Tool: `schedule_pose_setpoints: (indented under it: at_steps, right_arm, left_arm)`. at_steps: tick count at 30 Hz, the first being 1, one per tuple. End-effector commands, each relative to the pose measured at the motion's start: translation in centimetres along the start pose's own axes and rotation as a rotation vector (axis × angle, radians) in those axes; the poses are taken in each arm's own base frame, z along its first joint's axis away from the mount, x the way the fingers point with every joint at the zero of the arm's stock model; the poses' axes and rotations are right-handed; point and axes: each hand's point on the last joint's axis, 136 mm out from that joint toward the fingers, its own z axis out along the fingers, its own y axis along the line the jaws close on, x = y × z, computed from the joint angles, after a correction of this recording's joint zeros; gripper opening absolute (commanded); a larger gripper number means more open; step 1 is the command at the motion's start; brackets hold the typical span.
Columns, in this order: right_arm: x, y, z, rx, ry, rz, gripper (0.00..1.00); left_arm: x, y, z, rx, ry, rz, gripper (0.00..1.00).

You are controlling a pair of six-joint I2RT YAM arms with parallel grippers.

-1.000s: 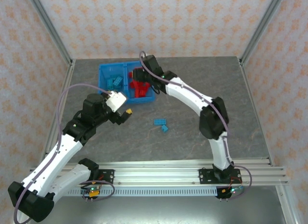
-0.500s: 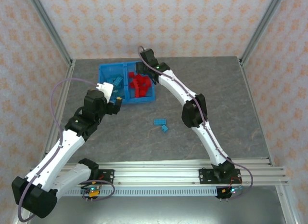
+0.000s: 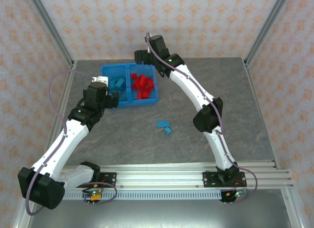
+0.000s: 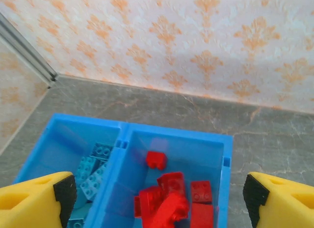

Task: Sort the legos into containers by color

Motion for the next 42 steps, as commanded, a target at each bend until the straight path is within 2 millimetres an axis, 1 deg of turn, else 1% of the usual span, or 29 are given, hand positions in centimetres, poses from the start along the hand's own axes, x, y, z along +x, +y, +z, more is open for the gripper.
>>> schedule_pose_setpoints:
  at_steps: [1,5,7,9,11,12,14,15,16,17,18,20,21,23,26,28,31,33,36,39,42]
  right_arm:
    - [-0.7,0.9,-2.5,-0.048,0.017,-0.017,0.89]
    - [-0.2,0.2,-5.3,-0.016,0.058,0.011,0.88]
    - [1.3,-0.6,-6.3,0.000,0.073,0.031,0.87]
    - [2.6,-0.9,-8.2,-0.022,0.052,0.046,0.88]
    - [4.6,-1.5,-10.4,-0.045,0.042,0.058,0.90]
    - [5.8,-1.8,-11.3,-0.051,0.048,0.061,0.90]
    - [8.7,-3.1,-13.5,-0.035,0.078,0.062,0.91]
    - [9.7,-3.7,-14.6,-0.021,0.086,0.061,0.92]
    - [11.1,-4.7,-15.7,0.009,0.102,0.066,0.92]
    - [12.6,-5.7,-16.7,0.044,0.118,0.070,0.92]
    - [13.6,-6.5,-17.6,0.072,0.126,0.074,0.93]
    - [15.6,-8.9,-19.5,0.165,0.130,0.087,0.94]
    - [16.3,-9.9,-20.4,0.207,0.124,0.094,0.94]
    - [17.2,-12.6,-22.6,0.326,0.088,0.123,1.00]
    - [17.6,-15.9,-25.4,0.466,0.027,0.185,0.99]
    - [17.8,-17.5,-26.7,0.515,0.003,0.241,0.99]
    - [18.2,-18.6,-27.7,0.531,-0.018,0.294,0.99]
    - [18.5,-18.9,-27.8,0.535,-0.015,0.301,0.99]
    - [18.9,-19.0,-28.0,0.542,0.004,0.295,0.99]
    - [19.3,-18.9,-28.1,0.541,0.029,0.288,0.99]
    - [20.1,-18.5,-28.0,0.516,0.083,0.272,0.99]
  left_arm:
    - [-0.1,-0.1,0.0,0.013,0.001,0.001,0.98]
    - [-0.2,-2.0,-0.2,0.127,-0.010,0.013,0.98]
    - [-0.1,-2.8,-0.2,0.169,-0.010,-0.011,0.97]
    - [0.0,-3.2,-0.1,0.189,0.013,-0.077,0.96]
    - [-0.2,-3.8,-0.3,0.206,0.075,-0.215,0.95]
    - [-0.4,-4.5,-0.3,0.239,0.104,-0.269,0.94]
    - [-0.2,-7.0,-0.2,0.317,0.178,-0.412,0.90]
    - [0.1,-8.4,-0.2,0.348,0.208,-0.450,0.88]
    - [0.6,-10.1,-0.1,0.364,0.244,-0.487,0.86]
    - [1.2,-11.6,0.0,0.359,0.273,-0.497,0.83]
    - [1.6,-13.1,0.1,0.355,0.295,-0.497,0.81]
    - [3.3,-17.2,0.3,0.365,0.370,-0.471,0.77]
    - [4.2,-18.9,0.4,0.367,0.410,-0.465,0.75]
    - [6.4,-23.0,0.3,0.379,0.497,-0.421,0.70]
    - [9.9,-27.2,-0.1,0.364,0.586,-0.357,0.67]
    - [12.0,-29.0,-0.3,0.354,0.636,-0.336,0.66]
    - [14.6,-30.2,-0.2,0.337,0.689,-0.323,0.66]
    - [15.6,-30.6,0.0,0.334,0.718,-0.318,0.65]
    - [16.4,-30.6,0.6,0.316,0.726,-0.304,0.62]
    - [17.0,-30.8,0.9,0.307,0.738,-0.282,0.51]
    - [17.7,-30.9,0.9,0.315,0.762,-0.270,0.47]
